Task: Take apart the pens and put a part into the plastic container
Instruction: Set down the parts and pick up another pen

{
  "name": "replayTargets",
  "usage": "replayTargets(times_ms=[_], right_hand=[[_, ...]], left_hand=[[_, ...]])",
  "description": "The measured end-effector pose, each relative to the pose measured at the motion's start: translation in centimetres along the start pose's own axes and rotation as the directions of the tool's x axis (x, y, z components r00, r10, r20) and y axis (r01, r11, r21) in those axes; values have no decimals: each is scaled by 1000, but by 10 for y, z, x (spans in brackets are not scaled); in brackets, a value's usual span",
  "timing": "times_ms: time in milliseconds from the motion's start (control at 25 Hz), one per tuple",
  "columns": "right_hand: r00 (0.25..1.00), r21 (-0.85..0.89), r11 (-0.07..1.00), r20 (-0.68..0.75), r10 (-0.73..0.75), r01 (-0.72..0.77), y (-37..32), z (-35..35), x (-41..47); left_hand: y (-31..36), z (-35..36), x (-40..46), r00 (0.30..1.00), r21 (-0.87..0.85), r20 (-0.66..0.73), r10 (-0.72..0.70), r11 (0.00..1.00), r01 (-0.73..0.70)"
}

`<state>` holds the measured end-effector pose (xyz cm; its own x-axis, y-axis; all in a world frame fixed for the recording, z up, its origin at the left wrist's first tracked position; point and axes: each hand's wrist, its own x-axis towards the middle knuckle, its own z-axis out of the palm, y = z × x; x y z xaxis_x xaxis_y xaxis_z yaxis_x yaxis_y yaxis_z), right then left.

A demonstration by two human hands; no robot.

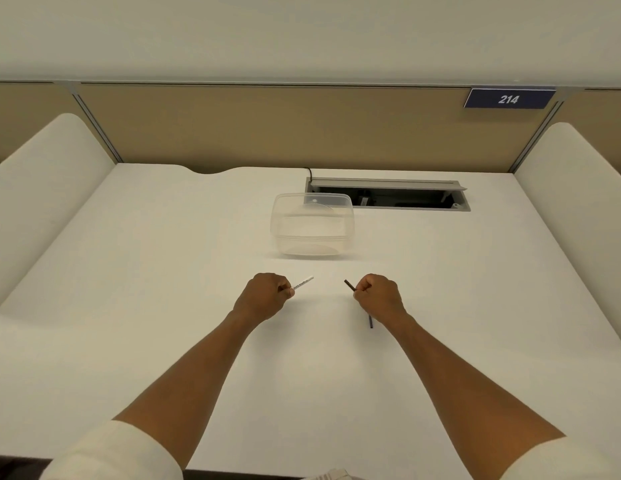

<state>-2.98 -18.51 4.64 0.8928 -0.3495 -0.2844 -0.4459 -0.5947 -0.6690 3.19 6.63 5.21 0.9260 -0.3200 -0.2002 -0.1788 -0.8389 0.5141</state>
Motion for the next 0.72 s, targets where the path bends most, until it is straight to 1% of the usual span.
replayTargets(times_ms=[120,240,440,720], right_hand=[[993,-122,986,6,119,-117,-5,16,1],[984,-170,969,3,181,-177,-6,29,0],[986,-237,957,-33,166,-169,-7,40,-3],[991,-320,938,-32,131,-134,-11,55,-2]], left_hand=[[5,5,2,1000,30,-7,19,999,-18],[7,11,4,1000,25,-4,27,999,-27],[3,14,13,998,-5,50,29,1000,-29],[-2,13,17,996,-14,59,60,998,-59]])
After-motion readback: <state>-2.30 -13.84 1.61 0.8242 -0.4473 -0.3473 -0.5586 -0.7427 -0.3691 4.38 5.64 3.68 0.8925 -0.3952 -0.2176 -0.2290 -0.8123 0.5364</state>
